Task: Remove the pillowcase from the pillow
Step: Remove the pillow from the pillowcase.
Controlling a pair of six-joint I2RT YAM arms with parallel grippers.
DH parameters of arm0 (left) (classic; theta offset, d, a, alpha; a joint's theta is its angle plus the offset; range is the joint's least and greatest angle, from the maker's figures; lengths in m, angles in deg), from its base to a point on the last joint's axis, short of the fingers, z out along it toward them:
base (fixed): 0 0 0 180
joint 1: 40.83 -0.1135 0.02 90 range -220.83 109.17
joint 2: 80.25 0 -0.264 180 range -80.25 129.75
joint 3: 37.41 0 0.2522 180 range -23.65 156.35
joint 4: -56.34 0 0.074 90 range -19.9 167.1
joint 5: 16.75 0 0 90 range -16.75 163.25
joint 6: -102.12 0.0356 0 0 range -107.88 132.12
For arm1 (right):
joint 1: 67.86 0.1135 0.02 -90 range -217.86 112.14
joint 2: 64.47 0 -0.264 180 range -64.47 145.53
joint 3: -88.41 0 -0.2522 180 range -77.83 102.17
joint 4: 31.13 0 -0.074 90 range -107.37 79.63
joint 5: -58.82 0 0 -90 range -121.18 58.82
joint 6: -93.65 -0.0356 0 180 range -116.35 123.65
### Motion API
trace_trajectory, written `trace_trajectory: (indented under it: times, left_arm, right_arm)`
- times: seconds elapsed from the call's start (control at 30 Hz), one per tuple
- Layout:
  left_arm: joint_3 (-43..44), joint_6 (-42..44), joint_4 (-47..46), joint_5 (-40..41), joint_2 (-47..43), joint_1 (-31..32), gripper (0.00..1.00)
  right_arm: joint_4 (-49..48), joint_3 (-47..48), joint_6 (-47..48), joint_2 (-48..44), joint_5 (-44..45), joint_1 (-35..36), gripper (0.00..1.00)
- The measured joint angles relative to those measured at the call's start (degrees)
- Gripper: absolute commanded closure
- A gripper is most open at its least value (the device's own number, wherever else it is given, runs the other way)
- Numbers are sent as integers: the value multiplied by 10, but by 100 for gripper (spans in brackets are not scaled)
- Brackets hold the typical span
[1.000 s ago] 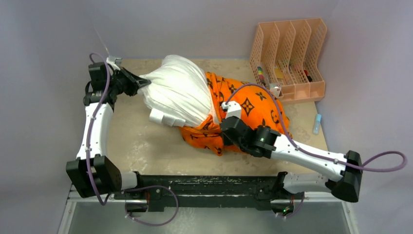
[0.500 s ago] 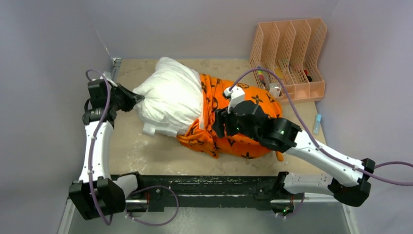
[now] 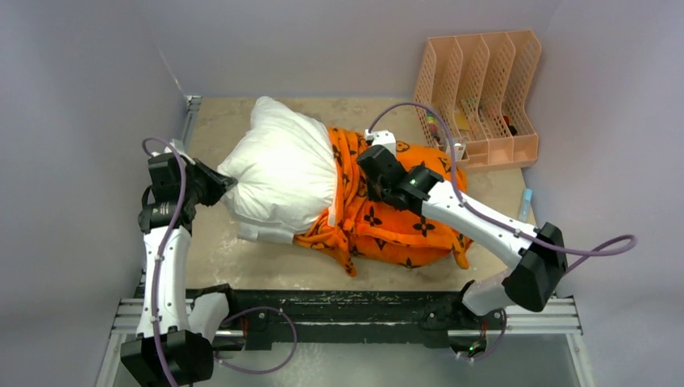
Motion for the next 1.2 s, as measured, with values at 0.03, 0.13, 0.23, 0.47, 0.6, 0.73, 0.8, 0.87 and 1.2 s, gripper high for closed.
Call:
trace_trajectory:
  times: [0.03,0.13,0.23,0.47,0.6,0.73,0.8,0.87,1.2]
  left_arm:
    - [0,0,2,2,0,0,100]
    - [0,0,7,13,0,0,100]
    - [0,0,16,22,0,-13,100]
    - [4,1,54,-51,19,-97,100]
    - [4,3,64,-54,19,-106,88]
    - [6,24,56,-60,20,-115,42]
    - [20,33,56,-47,21,-123,36]
    - [45,45,59,-33,23,-123,31]
    - [148,63,29,1,50,37,24]
  right_arm:
    - [-2,-6,-10,8,13,-1,100]
    - [-18,-47,-35,-23,40,-5,100]
    - [-40,-113,-36,-123,15,-68,100]
    - [-23,-145,-28,-230,-133,-304,100]
    - [-15,-146,-8,-232,-223,-335,92]
    - [-31,-147,25,-240,-326,-356,61]
    - [-37,-146,37,-244,-358,-362,51]
    - [-34,-140,52,-243,-369,-365,42]
    - [-36,-14,108,-140,-405,-363,30]
